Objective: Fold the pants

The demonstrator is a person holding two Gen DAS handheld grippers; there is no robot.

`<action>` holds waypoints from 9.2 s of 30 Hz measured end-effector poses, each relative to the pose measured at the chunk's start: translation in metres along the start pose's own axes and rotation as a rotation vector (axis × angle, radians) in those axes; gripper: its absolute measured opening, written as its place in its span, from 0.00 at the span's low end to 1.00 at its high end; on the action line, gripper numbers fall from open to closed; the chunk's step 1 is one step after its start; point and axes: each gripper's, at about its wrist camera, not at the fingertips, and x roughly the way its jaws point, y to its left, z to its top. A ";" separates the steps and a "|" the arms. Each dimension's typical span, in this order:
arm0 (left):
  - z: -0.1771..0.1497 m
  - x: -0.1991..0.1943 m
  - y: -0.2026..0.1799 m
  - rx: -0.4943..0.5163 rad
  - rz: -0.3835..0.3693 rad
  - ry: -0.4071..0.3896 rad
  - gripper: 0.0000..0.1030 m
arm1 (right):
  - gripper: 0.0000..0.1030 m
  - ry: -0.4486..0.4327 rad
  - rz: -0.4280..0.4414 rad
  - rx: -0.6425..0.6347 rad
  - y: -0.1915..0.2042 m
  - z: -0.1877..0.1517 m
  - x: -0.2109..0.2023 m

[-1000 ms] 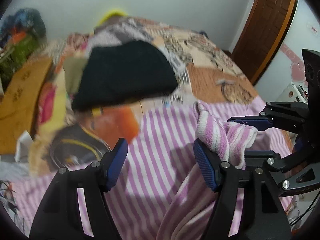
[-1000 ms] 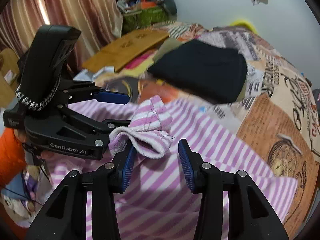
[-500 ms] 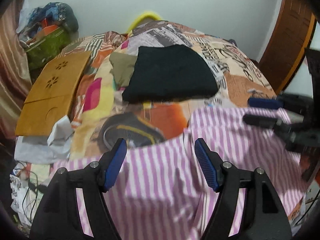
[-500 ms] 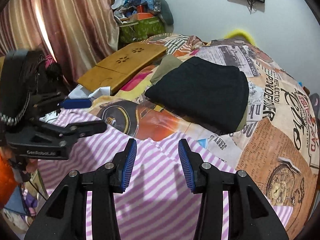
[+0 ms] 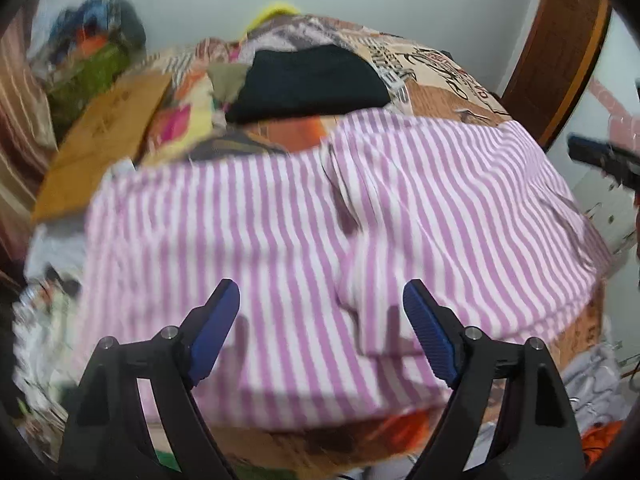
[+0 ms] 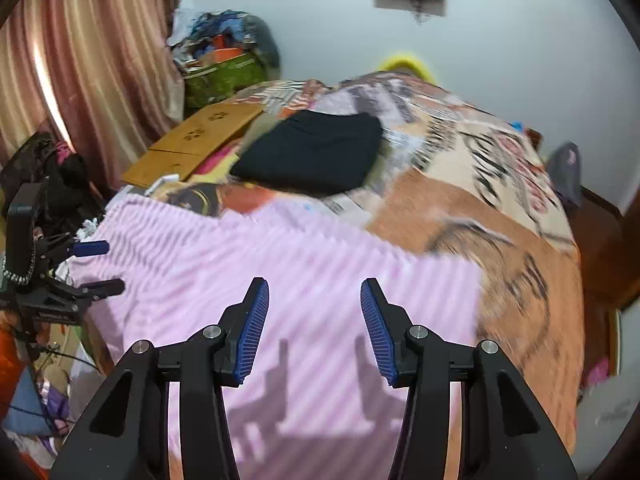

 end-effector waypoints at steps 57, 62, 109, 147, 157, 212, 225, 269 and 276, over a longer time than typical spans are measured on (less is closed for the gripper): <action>-0.009 0.007 -0.062 -0.002 -0.090 0.038 0.20 | 0.61 -0.089 -0.302 0.348 -0.061 -0.140 -0.046; -0.024 0.019 -0.044 -0.072 -0.069 0.072 0.35 | 0.61 -0.071 -0.261 0.360 -0.064 -0.143 -0.048; 0.114 0.116 -0.024 -0.047 0.008 0.014 0.16 | 0.18 0.054 0.011 0.209 -0.131 0.010 0.092; -0.081 -0.007 0.069 -0.539 -0.178 0.011 0.72 | 0.46 -0.002 -0.108 0.032 -0.001 -0.077 -0.005; -0.073 0.012 0.099 -0.646 -0.225 -0.078 0.73 | 0.53 -0.004 -0.105 0.078 -0.006 -0.082 -0.001; 0.084 -0.035 -0.223 0.435 -0.056 -0.306 0.13 | 0.61 -0.013 -0.183 0.229 -0.058 -0.108 -0.044; 0.019 0.039 -0.299 0.671 -0.048 -0.135 0.34 | 0.61 -0.071 -0.213 0.371 -0.090 -0.132 -0.074; 0.150 0.067 -0.203 0.317 -0.169 -0.056 0.61 | 0.61 -0.131 -0.230 0.410 -0.115 -0.127 -0.088; 0.157 0.090 -0.264 0.419 -0.207 -0.021 0.61 | 0.61 -0.142 -0.222 0.427 -0.117 -0.126 -0.092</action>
